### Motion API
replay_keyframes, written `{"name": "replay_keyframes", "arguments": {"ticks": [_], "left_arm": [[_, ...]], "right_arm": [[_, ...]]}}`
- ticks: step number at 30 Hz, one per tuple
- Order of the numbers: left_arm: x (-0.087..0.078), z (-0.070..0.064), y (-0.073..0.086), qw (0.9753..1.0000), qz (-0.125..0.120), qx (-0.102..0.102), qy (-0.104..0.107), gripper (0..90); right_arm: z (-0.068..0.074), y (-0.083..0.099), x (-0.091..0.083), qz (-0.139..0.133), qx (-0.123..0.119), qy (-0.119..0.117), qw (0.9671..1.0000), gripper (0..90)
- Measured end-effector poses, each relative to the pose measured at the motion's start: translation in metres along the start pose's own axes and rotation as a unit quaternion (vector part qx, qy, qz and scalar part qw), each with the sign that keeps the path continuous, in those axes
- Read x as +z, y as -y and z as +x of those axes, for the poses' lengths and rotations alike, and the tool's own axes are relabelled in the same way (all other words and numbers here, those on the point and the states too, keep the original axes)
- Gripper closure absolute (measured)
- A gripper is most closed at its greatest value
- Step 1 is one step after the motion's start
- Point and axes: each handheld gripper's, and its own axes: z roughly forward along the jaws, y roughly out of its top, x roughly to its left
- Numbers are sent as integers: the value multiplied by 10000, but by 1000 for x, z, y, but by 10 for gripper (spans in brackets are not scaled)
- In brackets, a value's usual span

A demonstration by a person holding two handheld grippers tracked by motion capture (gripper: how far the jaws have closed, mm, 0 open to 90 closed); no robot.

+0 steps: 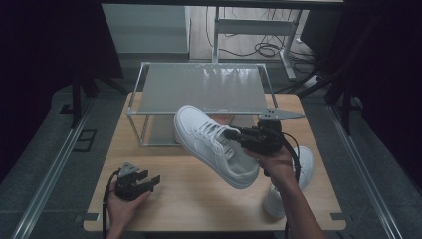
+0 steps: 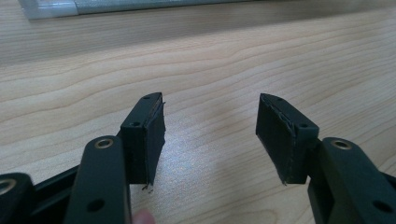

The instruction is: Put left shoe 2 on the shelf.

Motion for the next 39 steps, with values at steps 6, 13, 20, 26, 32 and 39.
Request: {"name": "replay_keyframes", "arguments": {"ticks": [6,13,20,26,32,39], "left_arm": [[0,0,0,10000,6,17,23,424],[0,-1,0,10000,19,19,51,418],[1,0,0,10000,34,24,58,416],[1,0,0,10000,36,-3,65,416],[1,0,0,10000,39,-12,75,416],[-1,-1,-1,9998,-22,-74,180,416]], "right_arm": [[-4,-11,4,-96,35,44,9999,792],[-13,-26,12,-168,184,118,9996,792],[-26,-40,24,-186,330,256,9990,792],[-33,-51,32,-223,401,411,9981,792],[-39,-63,38,-314,499,605,9964,791],[-47,-74,48,-352,580,778,9947,792]]}}
